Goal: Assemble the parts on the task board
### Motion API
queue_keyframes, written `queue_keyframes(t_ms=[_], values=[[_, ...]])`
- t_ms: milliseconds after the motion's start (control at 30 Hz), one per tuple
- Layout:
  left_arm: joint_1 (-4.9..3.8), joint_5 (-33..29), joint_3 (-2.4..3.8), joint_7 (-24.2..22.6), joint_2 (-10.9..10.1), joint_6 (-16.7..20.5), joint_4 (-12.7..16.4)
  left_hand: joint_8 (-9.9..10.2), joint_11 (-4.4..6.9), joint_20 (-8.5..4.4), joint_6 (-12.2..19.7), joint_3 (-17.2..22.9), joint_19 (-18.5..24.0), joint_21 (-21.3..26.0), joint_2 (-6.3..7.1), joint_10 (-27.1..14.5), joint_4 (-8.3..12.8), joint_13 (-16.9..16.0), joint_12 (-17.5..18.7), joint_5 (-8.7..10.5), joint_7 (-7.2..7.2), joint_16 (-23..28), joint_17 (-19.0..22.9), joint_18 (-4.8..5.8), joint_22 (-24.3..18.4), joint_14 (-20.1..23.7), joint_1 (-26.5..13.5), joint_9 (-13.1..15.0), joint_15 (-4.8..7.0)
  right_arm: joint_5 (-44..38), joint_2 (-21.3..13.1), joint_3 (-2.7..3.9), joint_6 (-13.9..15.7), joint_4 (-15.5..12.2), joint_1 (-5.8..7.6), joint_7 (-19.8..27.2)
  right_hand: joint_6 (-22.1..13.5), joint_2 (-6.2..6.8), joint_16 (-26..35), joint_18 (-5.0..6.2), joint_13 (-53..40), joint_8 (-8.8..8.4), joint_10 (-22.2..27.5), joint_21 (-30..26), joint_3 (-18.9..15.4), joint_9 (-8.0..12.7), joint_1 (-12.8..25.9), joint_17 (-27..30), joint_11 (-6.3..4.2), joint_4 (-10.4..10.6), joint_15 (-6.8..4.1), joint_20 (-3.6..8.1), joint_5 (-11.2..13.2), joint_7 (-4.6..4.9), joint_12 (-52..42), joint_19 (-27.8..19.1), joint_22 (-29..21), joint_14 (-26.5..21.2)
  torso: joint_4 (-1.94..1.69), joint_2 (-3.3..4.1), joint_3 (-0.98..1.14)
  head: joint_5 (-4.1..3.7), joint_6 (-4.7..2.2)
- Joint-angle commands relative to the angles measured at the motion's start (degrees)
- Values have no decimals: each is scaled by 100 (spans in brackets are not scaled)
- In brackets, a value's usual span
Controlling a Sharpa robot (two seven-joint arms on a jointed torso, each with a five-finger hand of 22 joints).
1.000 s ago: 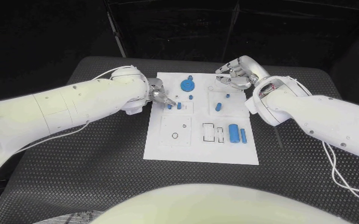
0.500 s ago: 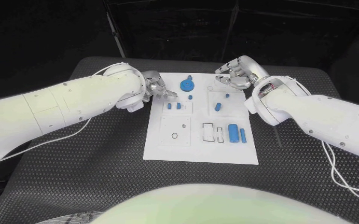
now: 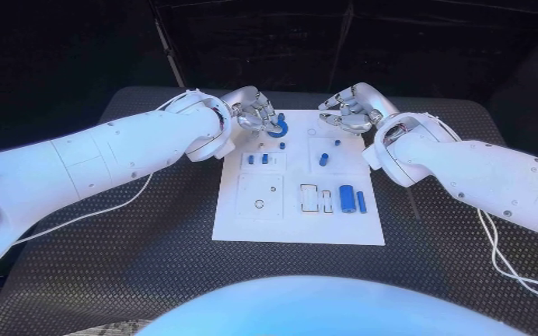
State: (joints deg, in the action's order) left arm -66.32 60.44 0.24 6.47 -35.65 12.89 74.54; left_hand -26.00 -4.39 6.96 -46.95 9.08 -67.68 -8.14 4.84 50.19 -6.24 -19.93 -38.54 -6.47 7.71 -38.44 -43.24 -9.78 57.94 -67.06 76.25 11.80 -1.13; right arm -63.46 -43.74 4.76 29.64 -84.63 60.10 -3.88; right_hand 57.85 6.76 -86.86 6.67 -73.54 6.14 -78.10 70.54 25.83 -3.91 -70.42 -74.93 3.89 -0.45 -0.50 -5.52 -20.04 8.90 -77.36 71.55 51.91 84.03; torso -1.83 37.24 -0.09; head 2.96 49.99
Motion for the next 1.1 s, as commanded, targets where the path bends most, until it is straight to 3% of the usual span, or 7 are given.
queue_keyframes(t_ms=[33,100,233,400,600,800,1100], values=[[-2,1038,-14,-1177,112,547,-154,294,-14,9,-214,42,-76,121,23,193,42,362,441,-17,-26,162,151,-83,-216,-69,200,-195,-10,13,6,5,-17,-25,11,48,-47,-17,38,54,5,8,14,-28,-46,2,-54,-893,-5,-4,0,-4,-24,3,-5,-48,-7,457,12,10,1,-15,1],[-1,1362,-31,-1261,188,544,-245,531,-16,1,-368,73,-201,169,61,320,67,624,776,-24,-46,226,232,-78,-354,-190,328,-333,-8,13,8,5,-19,-32,11,48,-47,-17,38,54,5,8,14,-28,-46,2,-54,-893,-5,-4,0,-4,-24,3,-5,-48,-7,457,3,9,1,-29,1],[0,1898,-80,-1298,314,432,-405,741,-19,-55,-513,101,-565,29,83,436,102,846,1066,-29,-80,-35,157,-72,-357,-605,440,-446,77,13,14,5,-21,-40,11,48,-47,-17,38,54,5,8,14,-28,-46,2,-54,-893,-5,-4,0,-4,-24,3,-5,-48,-7,457,-10,3,0,-37,1],[1,2510,-137,-1203,478,84,-616,1006,9,-130,-719,56,-991,-272,162,568,64,1095,1405,-28,-116,-1729,-1152,-60,-161,-1291,430,-574,130,13,25,5,-21,-43,11,51,-47,-17,38,54,5,8,14,-28,-46,2,-54,-893,-5,-4,0,-4,-24,3,-5,-48,-7,457,-6,4,-8,-35,1],[2,2896,-186,-1085,661,-260,-867,1278,49,-201,-838,-162,-1484,-2459,220,671,-39,1232,1606,28,-122,-3274,-2421,193,981,-1716,356,-679,178,13,32,5,-10,-41,11,60,-47,-17,38,54,5,8,14,-28,-46,2,-54,-893,-5,-4,0,-4,-24,3,-5,-48,-7,457,-2,2,-9,-37,1],[7,3045,-205,-1031,789,-473,-1042,1389,63,-214,-954,-291,-1624,-3453,174,768,-91,1268,1670,51,-108,-3789,-2859,313,1523,-1857,376,-709,194,13,40,5,6,-35,11,65,-50,-20,40,56,18,8,24,-33,-46,3,-59,-889,-6,-4,-1,-5,-27,3,5,-53,-16,456,-8,-1,-9,-57,1],[51,3082,-211,-1019,904,-670,-1162,1422,66,-219,-1036,-311,-1651,-3746,130,828,-89,1284,1712,46,-93,-3876,-2901,345,1700,-1879,443,-710,201,13,48,5,11,-31,11,70,-50,-20,40,56,18,8,24,-33,-46,3,-59,-889,-6,-4,-1,-5,-27,3,5,-53,-16,456,-8,-3,-5,-61,1]])
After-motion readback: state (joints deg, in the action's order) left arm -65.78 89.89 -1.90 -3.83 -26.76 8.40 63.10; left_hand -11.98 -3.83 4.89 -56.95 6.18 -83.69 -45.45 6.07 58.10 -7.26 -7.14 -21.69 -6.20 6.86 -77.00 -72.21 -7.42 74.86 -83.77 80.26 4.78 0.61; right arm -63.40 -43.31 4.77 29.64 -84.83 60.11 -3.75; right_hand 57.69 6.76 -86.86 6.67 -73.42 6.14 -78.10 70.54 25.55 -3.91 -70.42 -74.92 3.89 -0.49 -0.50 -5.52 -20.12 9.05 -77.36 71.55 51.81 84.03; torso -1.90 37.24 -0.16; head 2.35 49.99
